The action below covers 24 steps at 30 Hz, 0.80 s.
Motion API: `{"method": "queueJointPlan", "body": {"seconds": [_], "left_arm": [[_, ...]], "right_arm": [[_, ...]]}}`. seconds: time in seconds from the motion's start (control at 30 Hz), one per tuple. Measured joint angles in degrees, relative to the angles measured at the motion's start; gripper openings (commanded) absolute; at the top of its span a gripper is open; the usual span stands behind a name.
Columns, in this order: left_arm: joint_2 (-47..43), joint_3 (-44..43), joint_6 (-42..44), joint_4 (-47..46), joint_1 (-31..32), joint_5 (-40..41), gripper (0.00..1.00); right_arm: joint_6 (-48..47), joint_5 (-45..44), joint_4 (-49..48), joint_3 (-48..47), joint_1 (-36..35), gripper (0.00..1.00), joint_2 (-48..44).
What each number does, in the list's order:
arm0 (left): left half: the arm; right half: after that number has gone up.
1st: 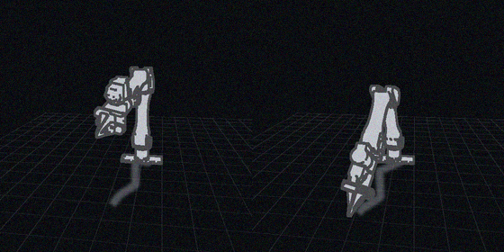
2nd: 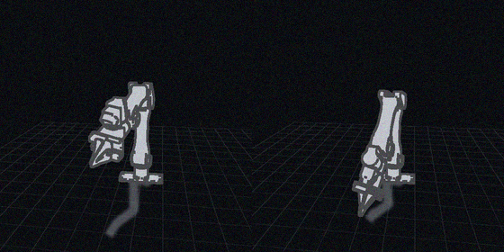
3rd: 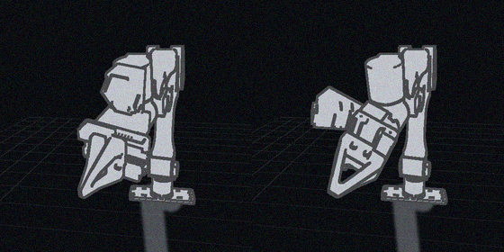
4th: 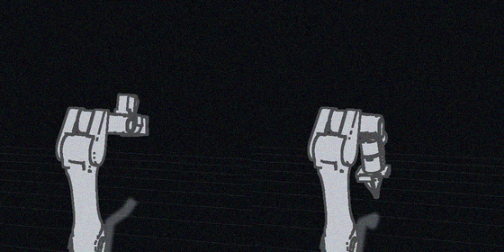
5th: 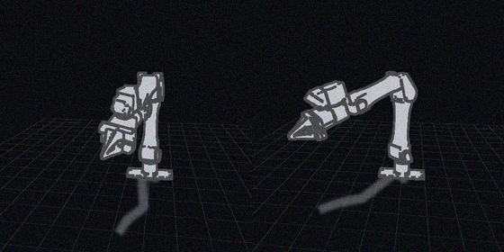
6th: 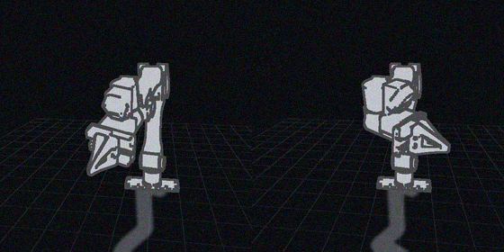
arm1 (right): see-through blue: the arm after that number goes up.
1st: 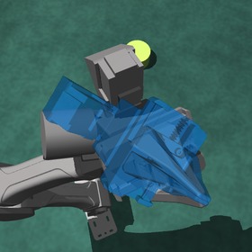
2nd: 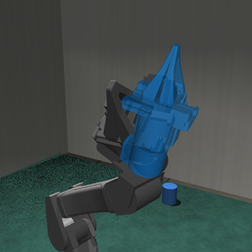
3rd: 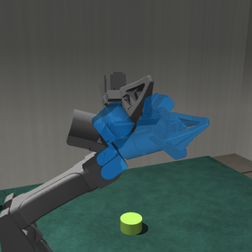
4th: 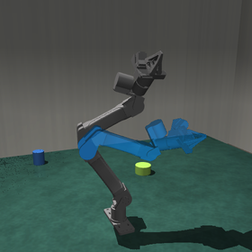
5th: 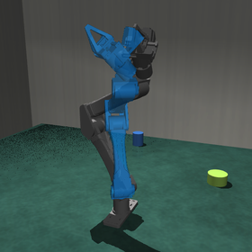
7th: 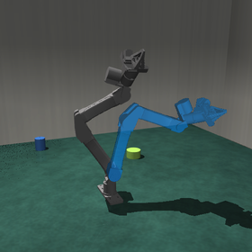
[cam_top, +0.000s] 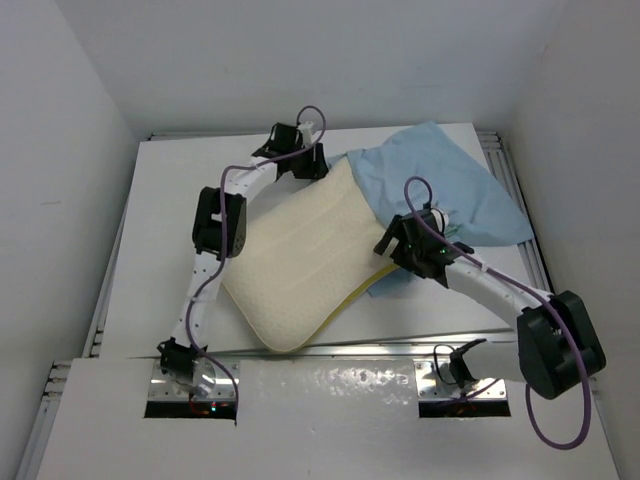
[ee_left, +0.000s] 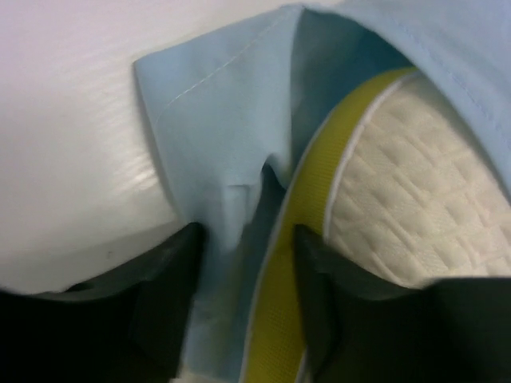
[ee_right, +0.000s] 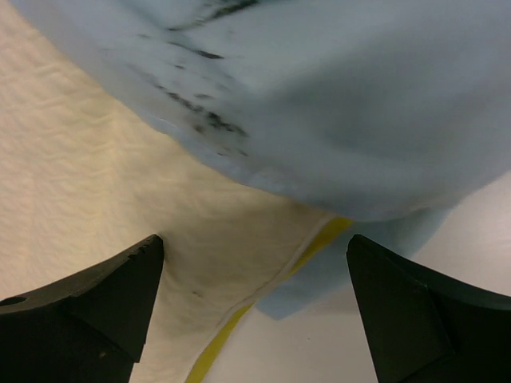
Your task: Put the pillow into the pillowcase
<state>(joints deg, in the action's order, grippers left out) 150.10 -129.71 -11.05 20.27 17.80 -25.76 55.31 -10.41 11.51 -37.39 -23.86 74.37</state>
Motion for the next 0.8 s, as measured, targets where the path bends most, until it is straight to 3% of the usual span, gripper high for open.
{"method": "queueJointPlan", "body": {"seconds": [0.03, 0.13, 0.2, 0.3, 0.33, 0.43, 0.63, 0.8], "left_arm": [[0.1, 0.5, -0.3, -0.4, 0.5, -0.4, 0.25], [0.1, 1.5, -1.3, -1.4, 1.1, -0.9, 0.00], [0.1, 2.4, -1.3, -2.2, 1.2, -1.0, 0.00], [-0.4, 5.2, -1.3, -4.3, 1.1, -1.5, 0.00], [-1.1, 6.3, -0.9, -4.7, 1.0, -1.3, 0.00], [-4.2, 10.8, 1.4, -4.7, 1.0, -0.1, 0.00], [-14.1, 24.0, 10.1, -3.0, 1.1, 4.7, 0.00], [-21.9, 33.4, 16.5, -0.6, 1.3, 6.6, 0.00]], "right_arm": [[1.9, -0.9, -0.4, 1.3, 0.0, 0.94, -0.6], [5.1, -2.8, -1.0, 3.0, 0.0, 0.94, -2.1], [6.1, -3.5, -2.0, 3.0, 0.0, 0.88, -1.7], [7.9, -3.9, -4.8, 3.2, 0.0, 0.54, 0.7], [8.7, -3.9, -6.9, 3.7, 0.0, 0.34, 1.9], [10.6, -3.5, -10.7, 4.5, 0.2, 0.02, 5.0], [10.8, 1.4, -14.6, 5.5, 6.5, 0.00, 5.2], [1.0, 4.1, -10.0, 0.8, 13.0, 0.00, 6.8]]}}
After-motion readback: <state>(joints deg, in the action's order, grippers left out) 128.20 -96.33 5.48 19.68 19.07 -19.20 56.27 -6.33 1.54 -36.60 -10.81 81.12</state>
